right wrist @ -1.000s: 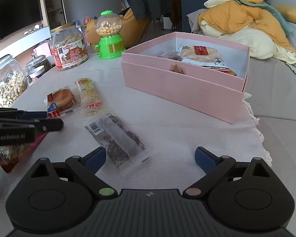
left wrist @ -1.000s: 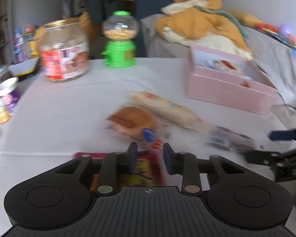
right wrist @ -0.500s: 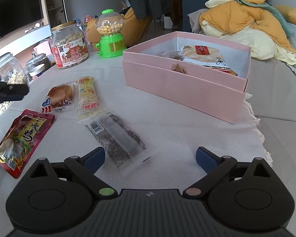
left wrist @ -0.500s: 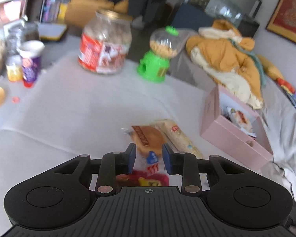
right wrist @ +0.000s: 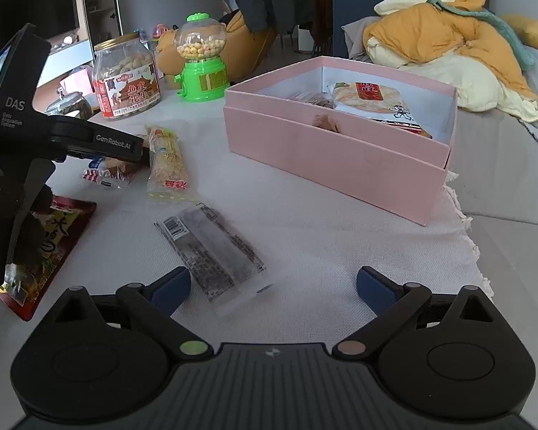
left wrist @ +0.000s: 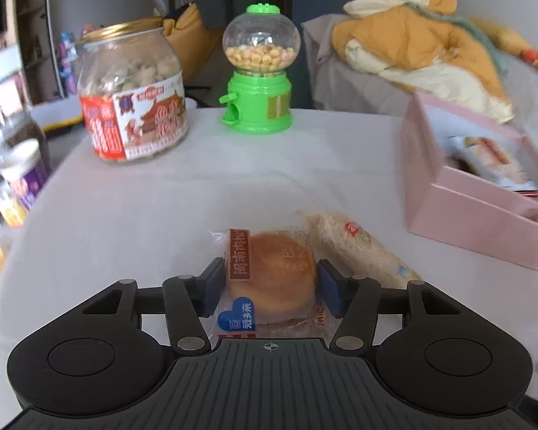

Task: Organize snacks
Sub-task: 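Grasp the dark stick packet with the right tool while the left tool holds the bun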

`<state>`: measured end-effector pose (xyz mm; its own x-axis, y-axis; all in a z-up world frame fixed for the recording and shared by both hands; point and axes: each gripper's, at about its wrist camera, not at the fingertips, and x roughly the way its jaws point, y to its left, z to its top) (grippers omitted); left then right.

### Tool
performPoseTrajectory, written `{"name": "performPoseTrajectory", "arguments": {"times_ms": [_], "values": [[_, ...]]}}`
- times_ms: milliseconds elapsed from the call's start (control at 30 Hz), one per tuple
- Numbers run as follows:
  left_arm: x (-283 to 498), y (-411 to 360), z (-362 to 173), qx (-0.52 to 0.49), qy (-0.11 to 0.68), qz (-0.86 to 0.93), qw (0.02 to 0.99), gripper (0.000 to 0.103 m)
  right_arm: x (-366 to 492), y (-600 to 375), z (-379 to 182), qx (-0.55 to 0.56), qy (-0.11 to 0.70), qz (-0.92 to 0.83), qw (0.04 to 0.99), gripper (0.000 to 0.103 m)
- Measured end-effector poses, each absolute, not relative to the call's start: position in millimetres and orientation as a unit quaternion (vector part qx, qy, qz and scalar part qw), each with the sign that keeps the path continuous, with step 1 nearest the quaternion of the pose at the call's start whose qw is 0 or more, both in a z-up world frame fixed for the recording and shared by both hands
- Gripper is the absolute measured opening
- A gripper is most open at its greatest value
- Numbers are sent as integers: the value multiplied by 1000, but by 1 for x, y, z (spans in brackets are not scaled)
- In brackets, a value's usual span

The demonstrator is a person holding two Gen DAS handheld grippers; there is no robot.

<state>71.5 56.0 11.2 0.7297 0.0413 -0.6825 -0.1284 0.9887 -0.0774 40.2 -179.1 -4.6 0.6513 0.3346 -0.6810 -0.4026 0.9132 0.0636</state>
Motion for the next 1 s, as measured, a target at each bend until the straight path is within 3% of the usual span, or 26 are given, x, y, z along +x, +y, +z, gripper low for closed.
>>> {"name": "performPoseTrajectory", "arguments": {"times_ms": [133, 300, 633, 933, 1000], "values": [[13, 53, 16, -135, 355, -38, 924, 60, 40, -178, -5, -54, 365, 201, 907, 99], [-47, 33, 11, -148, 350, -121, 917, 61, 40, -177, -5, -60, 365, 201, 907, 101], [-60, 31, 12, -39, 340, -54, 938, 60, 44, -172, -5, -73, 374, 201, 903, 103], [-68, 40, 12, -39, 346, -55, 936, 61, 71, -147, -3, -87, 385, 224, 891, 103], [-68, 37, 11, -37, 346, -58, 936, 61, 72, -136, -2, -89, 381, 222, 893, 96]]}}
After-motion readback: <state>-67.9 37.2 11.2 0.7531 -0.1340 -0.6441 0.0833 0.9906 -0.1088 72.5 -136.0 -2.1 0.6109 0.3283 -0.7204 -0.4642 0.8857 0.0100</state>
